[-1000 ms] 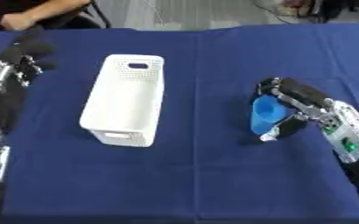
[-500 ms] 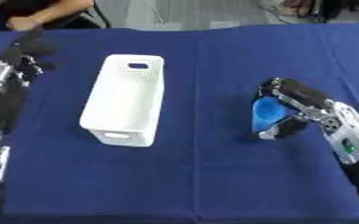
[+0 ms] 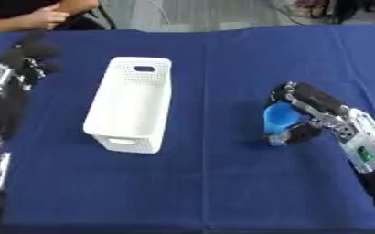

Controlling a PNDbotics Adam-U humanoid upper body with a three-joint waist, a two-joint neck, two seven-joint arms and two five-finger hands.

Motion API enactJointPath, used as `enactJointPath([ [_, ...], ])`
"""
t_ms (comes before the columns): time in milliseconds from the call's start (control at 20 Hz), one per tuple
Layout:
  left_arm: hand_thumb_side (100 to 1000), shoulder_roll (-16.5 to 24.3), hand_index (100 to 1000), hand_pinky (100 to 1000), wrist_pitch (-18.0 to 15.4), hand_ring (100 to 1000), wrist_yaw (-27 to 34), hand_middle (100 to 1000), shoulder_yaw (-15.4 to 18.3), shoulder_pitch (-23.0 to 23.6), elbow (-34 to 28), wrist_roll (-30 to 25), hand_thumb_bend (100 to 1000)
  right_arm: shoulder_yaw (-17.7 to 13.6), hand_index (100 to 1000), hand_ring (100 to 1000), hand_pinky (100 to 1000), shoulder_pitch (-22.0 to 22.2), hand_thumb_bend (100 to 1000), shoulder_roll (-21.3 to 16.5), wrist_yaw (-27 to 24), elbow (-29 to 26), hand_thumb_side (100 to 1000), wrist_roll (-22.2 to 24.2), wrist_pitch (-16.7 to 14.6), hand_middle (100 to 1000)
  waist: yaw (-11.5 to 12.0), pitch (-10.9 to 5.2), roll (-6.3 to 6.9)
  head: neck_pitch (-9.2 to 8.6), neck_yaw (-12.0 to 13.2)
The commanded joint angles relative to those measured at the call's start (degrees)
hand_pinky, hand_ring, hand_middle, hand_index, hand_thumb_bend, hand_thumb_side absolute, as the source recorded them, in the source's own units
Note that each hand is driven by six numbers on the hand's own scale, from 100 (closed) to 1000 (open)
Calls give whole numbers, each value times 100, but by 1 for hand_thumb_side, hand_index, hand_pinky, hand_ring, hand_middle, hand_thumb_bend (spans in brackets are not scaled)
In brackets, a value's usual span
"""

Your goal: Pick up objects on the table and place them in the box.

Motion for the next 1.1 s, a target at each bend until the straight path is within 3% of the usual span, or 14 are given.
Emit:
enactJointPath([
  [50, 1000, 29, 822, 807, -16, 880, -24, 997, -3, -58, -75, -23, 100, -29, 506, 123, 104, -19, 556, -135, -57, -148, 470, -33, -12, 252, 9, -75, -18, -20, -37],
  [600, 1000, 39, 821, 809, -14, 881, -46, 997, -10, -46, -72, -58, 100, -93, 502, 121, 103, -105, 559, -398, -488, -911, 561, -46, 135, 250, 0, -87, -20, -41, -35],
  [750, 1000, 40, 821, 809, -14, 881, -50, 997, -15, -42, -71, -74, 100, -98, 501, 120, 102, -135, 581, -405, -604, -1039, 538, -14, 186, 249, -5, -90, -17, -45, -36],
  [1100, 1000, 38, 821, 811, -15, 881, -65, 997, -31, -37, -65, -128, 100, -24, 496, 113, 100, -327, 661, -372, -906, -1335, 582, 23, 338, 241, 9, -93, -13, -49, -82],
])
